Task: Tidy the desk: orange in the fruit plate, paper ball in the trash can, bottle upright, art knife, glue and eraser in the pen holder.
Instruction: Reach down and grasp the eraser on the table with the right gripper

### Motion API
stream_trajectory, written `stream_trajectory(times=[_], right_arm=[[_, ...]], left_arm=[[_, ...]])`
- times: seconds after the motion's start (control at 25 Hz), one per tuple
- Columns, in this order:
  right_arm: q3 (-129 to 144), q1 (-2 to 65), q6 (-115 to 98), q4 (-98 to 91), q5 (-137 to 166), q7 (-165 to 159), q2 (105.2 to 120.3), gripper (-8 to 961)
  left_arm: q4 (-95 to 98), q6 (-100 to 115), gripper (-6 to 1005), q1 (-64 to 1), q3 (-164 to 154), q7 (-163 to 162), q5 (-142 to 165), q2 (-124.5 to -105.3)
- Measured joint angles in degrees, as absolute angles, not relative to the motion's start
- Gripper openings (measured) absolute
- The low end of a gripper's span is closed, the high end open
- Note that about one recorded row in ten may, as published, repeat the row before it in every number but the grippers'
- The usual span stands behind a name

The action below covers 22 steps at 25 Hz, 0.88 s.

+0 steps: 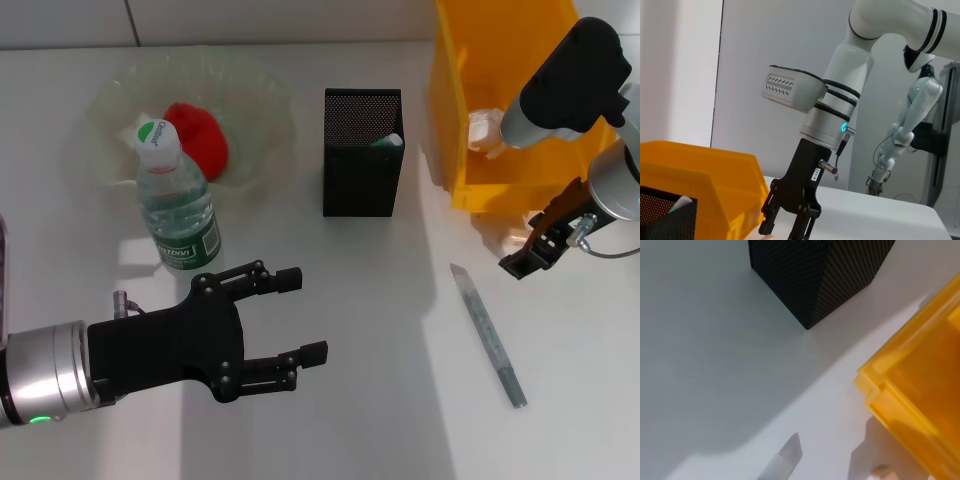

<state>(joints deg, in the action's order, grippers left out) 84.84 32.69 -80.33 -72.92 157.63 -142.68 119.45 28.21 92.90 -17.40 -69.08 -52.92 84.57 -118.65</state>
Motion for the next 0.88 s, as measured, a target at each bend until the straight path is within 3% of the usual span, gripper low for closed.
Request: stream_trajectory(times=[0.16,0.4,0.6,0.88], right_arm=[[84.8,33.4,-80.2,-71.4,157.7,-142.9,119.45,717],[84.8,34.0,-78.9,-69.4,158.3,-142.9,119.4,514],[84.8,34.2,-78.7,-69.4,158.5,-142.9,119.38,454],[84.8,35.1,-77.8,-67.1,158.5,-143.0,119.35,449]], left_arm=[[28.2,92.9,800,-17.4,-69.1,-52.9,84.6,-118.65],[28.2,92.9,800,-17.5,-69.1,-53.0,84.6,-118.65],[28.2,92.9,800,-17.4,-69.1,-53.0,84.6,-118.65],[28.2,92.9,800,-17.5,-69.1,-53.0,84.6,-118.65]])
